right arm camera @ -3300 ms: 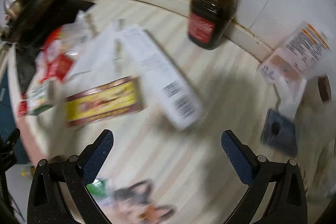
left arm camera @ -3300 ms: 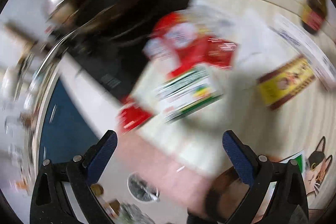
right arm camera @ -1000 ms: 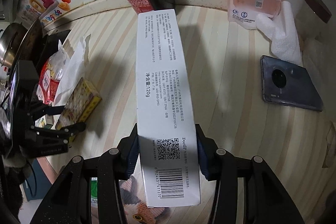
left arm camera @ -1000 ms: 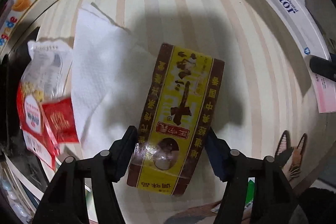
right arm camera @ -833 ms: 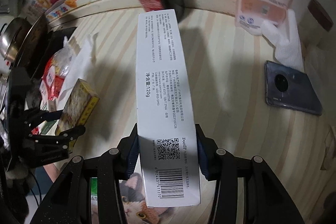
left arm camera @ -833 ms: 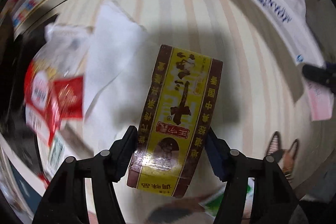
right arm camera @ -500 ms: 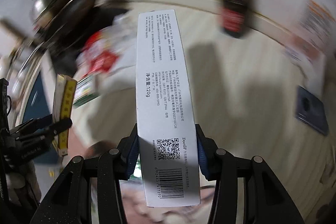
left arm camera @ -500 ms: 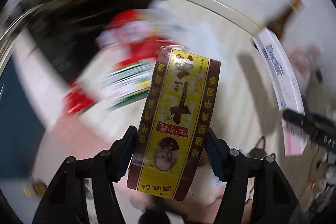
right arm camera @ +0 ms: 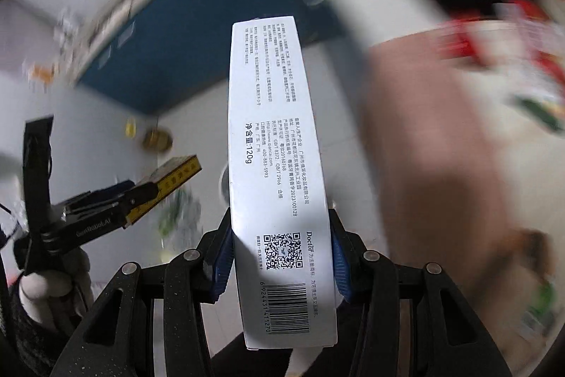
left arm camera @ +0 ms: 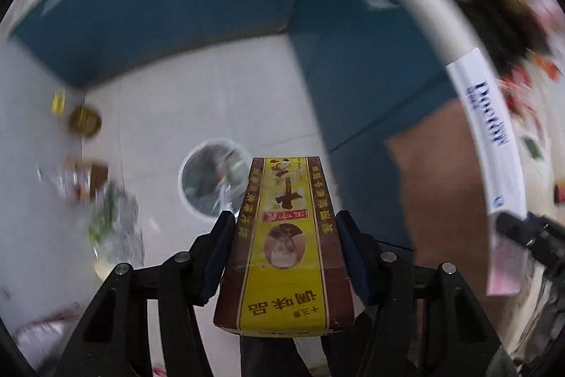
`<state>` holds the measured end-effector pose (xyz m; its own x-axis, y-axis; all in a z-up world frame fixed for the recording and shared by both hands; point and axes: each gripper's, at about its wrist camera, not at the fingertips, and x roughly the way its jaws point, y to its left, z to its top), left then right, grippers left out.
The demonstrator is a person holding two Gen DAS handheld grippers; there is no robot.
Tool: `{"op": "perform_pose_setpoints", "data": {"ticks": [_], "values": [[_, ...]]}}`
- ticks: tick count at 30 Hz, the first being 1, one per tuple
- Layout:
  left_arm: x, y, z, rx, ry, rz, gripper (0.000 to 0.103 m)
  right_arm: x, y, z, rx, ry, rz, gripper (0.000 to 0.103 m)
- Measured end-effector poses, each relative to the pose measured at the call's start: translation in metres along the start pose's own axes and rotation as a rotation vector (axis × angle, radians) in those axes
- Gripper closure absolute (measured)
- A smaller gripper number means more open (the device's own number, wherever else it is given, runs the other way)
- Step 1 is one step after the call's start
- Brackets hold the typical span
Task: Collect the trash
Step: 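Lift both boxes and carry them toward the trash bin, then open both tools over the trash bin to drop the boxes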
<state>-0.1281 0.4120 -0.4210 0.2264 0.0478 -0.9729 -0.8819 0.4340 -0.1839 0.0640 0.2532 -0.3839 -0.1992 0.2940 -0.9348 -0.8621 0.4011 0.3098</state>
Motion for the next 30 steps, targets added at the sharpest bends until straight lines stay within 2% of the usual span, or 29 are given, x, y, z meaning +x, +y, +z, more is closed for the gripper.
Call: {"op": "perform_pose_setpoints", "data": {"ticks": [4,6,8,9,12,17,19,20,21,22,24,25,26,27,30], "values": [[0.092,0.081,0.005,-0.114,0.074,-0.03,0.048,0.168,0.044,0.004,-0.033,0.216,0.055,0.054],[0.162,0.121,0.012,-0.162,0.123,-0.04,0.048,0.246,0.057,0.002,-0.045,0.297,0.058,0.054],[0.205,0.156,0.012,-0.19,0.16,-0.059,0.048,0.338,0.068,-0.001,-0.065,0.4,0.05,0.054],[0.242,0.174,0.016,-0.203,0.195,-0.066,0.048,0.376,0.069,-0.004,-0.062,0.451,0.049,0.054],[0.319,0.211,0.019,-0.215,0.287,-0.079,0.048,0.472,0.068,-0.012,-0.061,0.608,0.041,0.054],[0.387,0.246,0.011,-0.23,0.41,-0.047,0.048,0.58,0.078,-0.011,-0.122,0.784,-0.008,0.053],[0.394,0.256,0.009,-0.23,0.416,0.003,0.047,0.608,0.082,0.0,-0.125,0.803,-0.048,0.049],[0.392,0.257,0.009,-0.232,0.407,0.018,0.046,0.616,0.083,0.005,-0.125,0.793,-0.068,0.034],[0.39,0.263,0.009,-0.24,0.384,0.039,0.044,0.621,0.086,0.01,-0.12,0.787,-0.078,0.024],[0.389,0.267,0.01,-0.251,0.368,0.046,0.036,0.624,0.086,0.016,-0.108,0.773,-0.086,0.012],[0.386,0.275,0.013,-0.269,0.334,0.05,0.031,0.619,0.083,0.027,-0.075,0.727,-0.077,0.012],[0.384,0.277,0.016,-0.275,0.318,0.047,0.023,0.614,0.081,0.03,-0.062,0.71,-0.069,0.012],[0.383,0.277,0.018,-0.279,0.309,0.04,0.007,0.609,0.08,0.034,-0.05,0.691,-0.057,0.012],[0.381,0.279,0.019,-0.286,0.299,0.029,0.0,0.599,0.076,0.037,-0.035,0.658,-0.042,0.012],[0.372,0.279,0.019,-0.283,0.264,0.059,0.0,0.573,0.069,0.045,-0.051,0.563,-0.065,0.0]]}}
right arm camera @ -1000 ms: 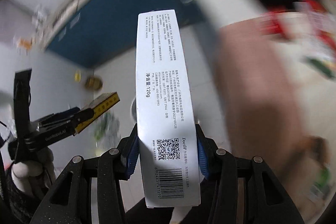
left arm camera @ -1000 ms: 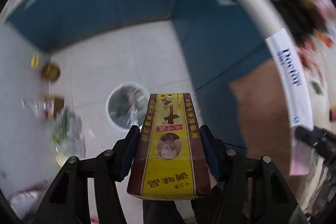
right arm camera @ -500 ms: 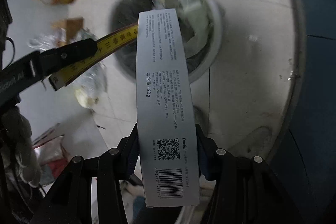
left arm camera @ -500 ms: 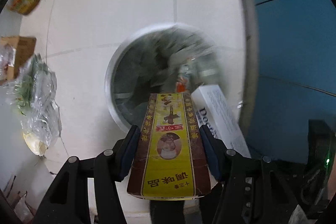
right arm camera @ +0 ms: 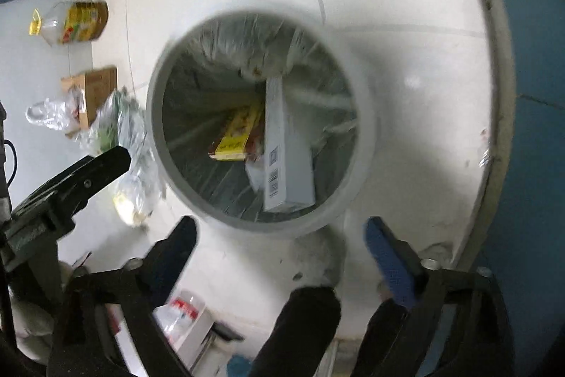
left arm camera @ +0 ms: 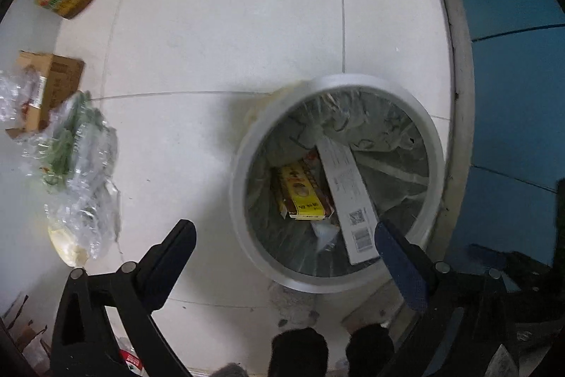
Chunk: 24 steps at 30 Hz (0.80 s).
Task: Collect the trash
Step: 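Open both tools over the trash bin to drop the boxes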
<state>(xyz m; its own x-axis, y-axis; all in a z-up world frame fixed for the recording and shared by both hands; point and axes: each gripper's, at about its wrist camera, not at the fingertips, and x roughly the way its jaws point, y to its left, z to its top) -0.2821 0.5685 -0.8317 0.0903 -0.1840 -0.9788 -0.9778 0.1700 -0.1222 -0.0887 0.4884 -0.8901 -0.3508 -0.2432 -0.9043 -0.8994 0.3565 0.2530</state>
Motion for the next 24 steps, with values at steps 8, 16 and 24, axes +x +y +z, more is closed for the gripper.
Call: {"op": "perform_pose_setpoints", "data": {"ticks": [8,16,24], "values": [[-0.032,0.003,-0.041,0.006,-0.13,0.139,0.0,-0.048,0.016,-0.04,-0.082,-0.246,-0.187,0.0],[-0.118,-0.003,-0.111,-0.046,-0.223,0.161,0.0,-0.127,0.045,-0.114,-0.08,-0.385,-0.236,0.0],[-0.258,-0.026,-0.186,-0.047,-0.345,0.123,0.0,-0.254,0.068,-0.216,-0.098,-0.502,-0.211,0.0]]}}
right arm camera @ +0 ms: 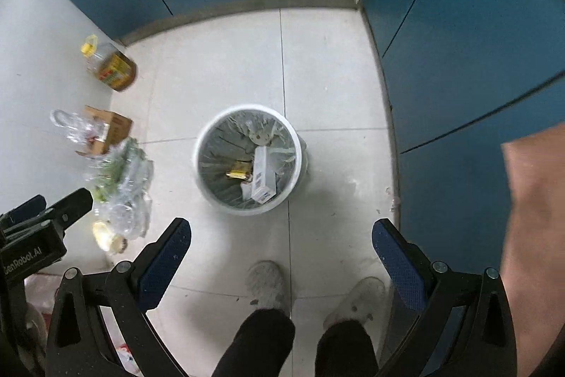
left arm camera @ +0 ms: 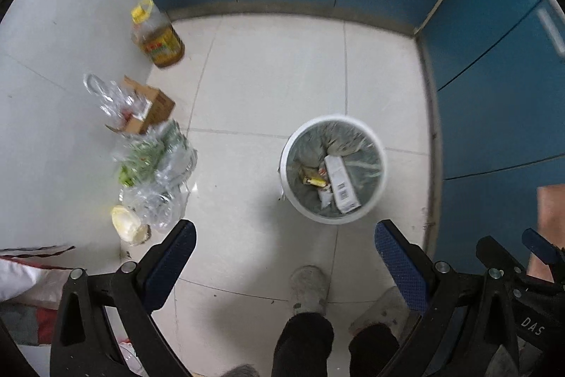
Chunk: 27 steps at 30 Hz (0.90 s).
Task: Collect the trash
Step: 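Open both tools over the trash bin to drop the boxes, then grasp the green tube with the right tool while the left tool reaches for the red packet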
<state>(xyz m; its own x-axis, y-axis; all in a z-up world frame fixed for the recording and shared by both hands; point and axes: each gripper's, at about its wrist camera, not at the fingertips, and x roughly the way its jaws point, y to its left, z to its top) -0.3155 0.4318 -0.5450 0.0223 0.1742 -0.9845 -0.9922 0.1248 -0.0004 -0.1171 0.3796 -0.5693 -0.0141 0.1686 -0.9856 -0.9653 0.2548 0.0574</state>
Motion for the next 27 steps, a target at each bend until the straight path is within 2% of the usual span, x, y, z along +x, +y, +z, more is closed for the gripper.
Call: {"op": "perform_pose_setpoints", "data": {"ticks": [6,12,18,24,27], "values": [[-0.116,-0.005,-0.015,0.027,-0.102,-0.023,0.0,-0.142,-0.006,-0.015,0.003,-0.109,0.033,0.0],[-0.203,-0.009,-0.03,0.034,-0.155,-0.061,0.0,-0.252,-0.01,-0.035,-0.007,-0.19,0.062,0.0],[-0.277,-0.012,-0.046,0.04,-0.24,-0.055,0.0,-0.329,-0.018,-0.05,0.0,-0.257,0.119,0.0],[-0.33,-0.032,-0.053,0.044,-0.363,0.052,0.0,-0.385,-0.044,-0.062,0.036,-0.363,0.195,0.0],[-0.344,-0.054,-0.047,0.062,-0.406,0.052,0.0,-0.403,-0.069,-0.065,0.1,-0.41,0.228,0.0]]}}
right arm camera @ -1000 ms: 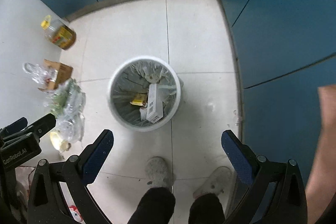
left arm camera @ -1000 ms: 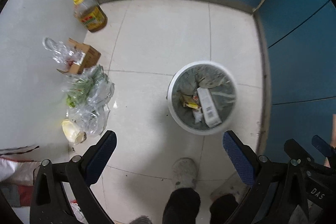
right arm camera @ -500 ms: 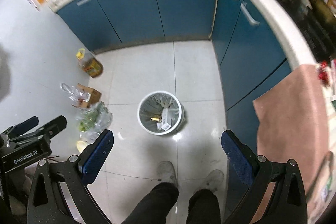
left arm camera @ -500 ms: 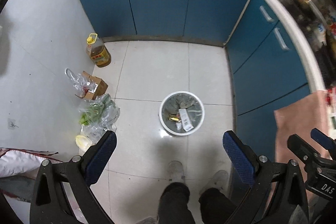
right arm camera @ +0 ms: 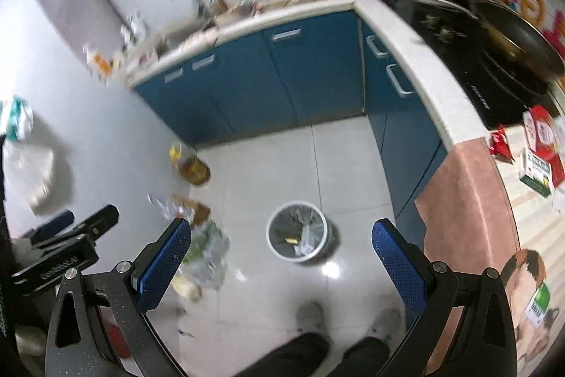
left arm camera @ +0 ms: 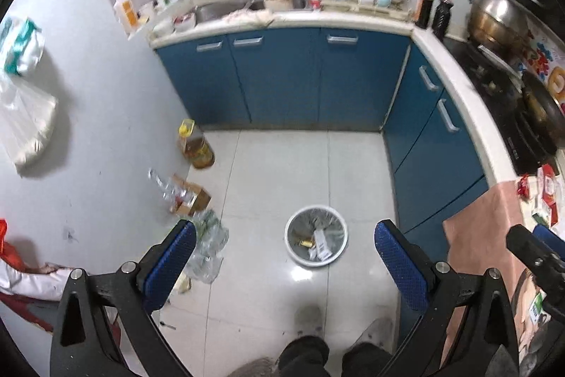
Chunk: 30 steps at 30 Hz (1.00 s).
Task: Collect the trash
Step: 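Grasp the green tube with the right tool while the left tool reaches for the red packet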
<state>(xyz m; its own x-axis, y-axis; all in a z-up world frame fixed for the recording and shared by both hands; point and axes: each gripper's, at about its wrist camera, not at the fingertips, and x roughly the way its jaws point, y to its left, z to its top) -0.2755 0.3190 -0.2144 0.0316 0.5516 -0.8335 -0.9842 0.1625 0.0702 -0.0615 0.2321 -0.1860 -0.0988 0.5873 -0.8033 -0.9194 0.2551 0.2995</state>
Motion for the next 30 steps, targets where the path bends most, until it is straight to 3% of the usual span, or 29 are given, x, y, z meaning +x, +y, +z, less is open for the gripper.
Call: {"op": "perform_pose_setpoints", "data": {"ticks": [4,10,13,18,20,24,25,26,28,30], "values": [[-0.012,-0.04,0.012,0.05,-0.077,-0.027,0.0,-0.033,-0.046,0.005,0.103,-0.07,-0.032,0.0],[-0.014,-0.145,0.021,0.232,-0.062,-0.104,0.0,-0.069,-0.16,-0.009,0.314,-0.081,-0.185,0.0],[-0.005,-0.22,0.013,0.344,-0.011,-0.164,0.0,-0.081,-0.237,-0.035,0.461,-0.03,-0.297,0.0],[0.013,-0.333,-0.013,0.53,0.05,-0.169,0.0,-0.076,-0.363,-0.108,0.682,0.103,-0.494,0.0],[0.022,-0.362,-0.026,0.588,0.07,-0.155,0.0,-0.063,-0.401,-0.137,0.754,0.167,-0.514,0.0],[0.044,-0.412,-0.057,0.694,0.138,-0.125,0.0,-0.035,-0.437,-0.165,0.78,0.23,-0.551,0.002],[0.048,-0.418,-0.059,0.705,0.147,-0.12,0.0,-0.028,-0.442,-0.17,0.787,0.238,-0.533,0.01],[0.051,-0.426,-0.065,0.72,0.161,-0.112,0.0,-0.024,-0.444,-0.171,0.788,0.246,-0.52,0.011],[0.059,-0.434,-0.07,0.738,0.181,-0.098,0.0,-0.021,-0.437,-0.167,0.714,0.208,-0.566,0.013],[0.064,-0.44,-0.072,0.742,0.198,-0.088,0.0,-0.02,-0.431,-0.164,0.651,0.192,-0.59,0.025]]}}
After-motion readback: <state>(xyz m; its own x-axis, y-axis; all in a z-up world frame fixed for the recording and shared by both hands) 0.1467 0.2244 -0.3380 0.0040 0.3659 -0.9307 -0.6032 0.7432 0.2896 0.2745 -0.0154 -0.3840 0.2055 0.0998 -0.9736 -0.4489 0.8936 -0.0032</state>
